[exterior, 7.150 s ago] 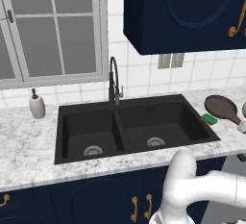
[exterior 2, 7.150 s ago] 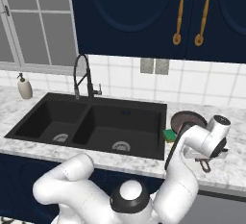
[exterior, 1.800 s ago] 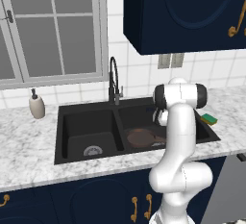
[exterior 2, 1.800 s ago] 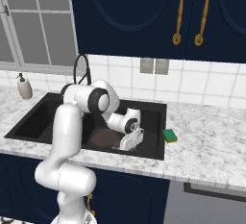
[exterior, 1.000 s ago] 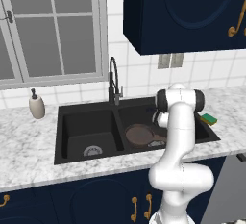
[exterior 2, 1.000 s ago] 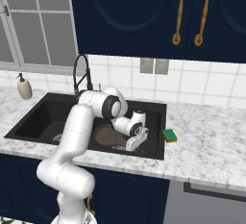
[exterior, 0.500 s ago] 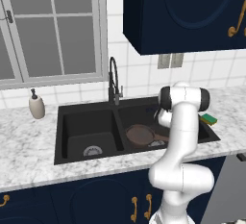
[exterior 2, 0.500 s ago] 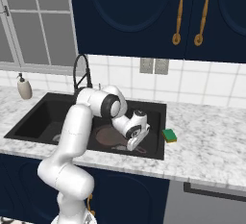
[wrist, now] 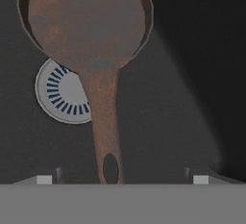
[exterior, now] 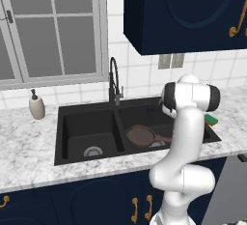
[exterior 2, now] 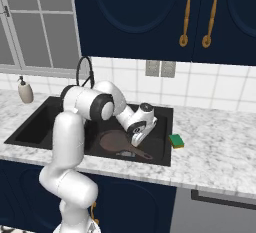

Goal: Pick the pan and sponge and place them into the sink. Then turn on the water.

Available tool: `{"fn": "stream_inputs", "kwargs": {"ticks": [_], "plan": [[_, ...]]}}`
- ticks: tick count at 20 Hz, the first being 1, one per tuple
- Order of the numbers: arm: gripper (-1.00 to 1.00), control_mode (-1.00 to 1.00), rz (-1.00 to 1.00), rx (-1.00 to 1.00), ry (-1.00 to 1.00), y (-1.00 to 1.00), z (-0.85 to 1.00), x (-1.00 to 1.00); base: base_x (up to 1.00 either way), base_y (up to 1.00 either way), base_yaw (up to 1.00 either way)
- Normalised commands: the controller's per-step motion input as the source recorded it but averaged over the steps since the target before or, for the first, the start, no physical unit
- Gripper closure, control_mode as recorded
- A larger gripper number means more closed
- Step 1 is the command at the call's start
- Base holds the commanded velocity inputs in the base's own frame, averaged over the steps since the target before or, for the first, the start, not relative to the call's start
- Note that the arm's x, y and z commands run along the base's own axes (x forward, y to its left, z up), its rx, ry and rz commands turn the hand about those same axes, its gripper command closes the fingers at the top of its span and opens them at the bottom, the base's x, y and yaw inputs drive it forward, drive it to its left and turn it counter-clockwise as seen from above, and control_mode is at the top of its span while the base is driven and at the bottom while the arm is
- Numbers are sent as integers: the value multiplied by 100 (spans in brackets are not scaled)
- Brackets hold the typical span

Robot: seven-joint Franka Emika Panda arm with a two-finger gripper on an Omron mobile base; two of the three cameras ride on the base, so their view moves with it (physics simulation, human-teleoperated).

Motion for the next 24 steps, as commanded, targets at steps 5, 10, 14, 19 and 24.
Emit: {"fn": "stream_inputs", "kwargs": {"ticks": [5, 10, 14, 19, 24], "plan": [[-100, -100, -6, 1, -2, 0, 100, -1, 0, 0, 0], [-100, -100, -11, 5, -4, 0, 100, -24, 0, 0, 0], [-100, -100, -25, 12, 0, -8, 83, -50, 0, 0, 0], [-100, -100, -19, 9, 0, -18, 69, -61, 0, 0, 0], [-100, -100, -22, 0, -4, -18, 50, -73, 0, 0, 0]]}}
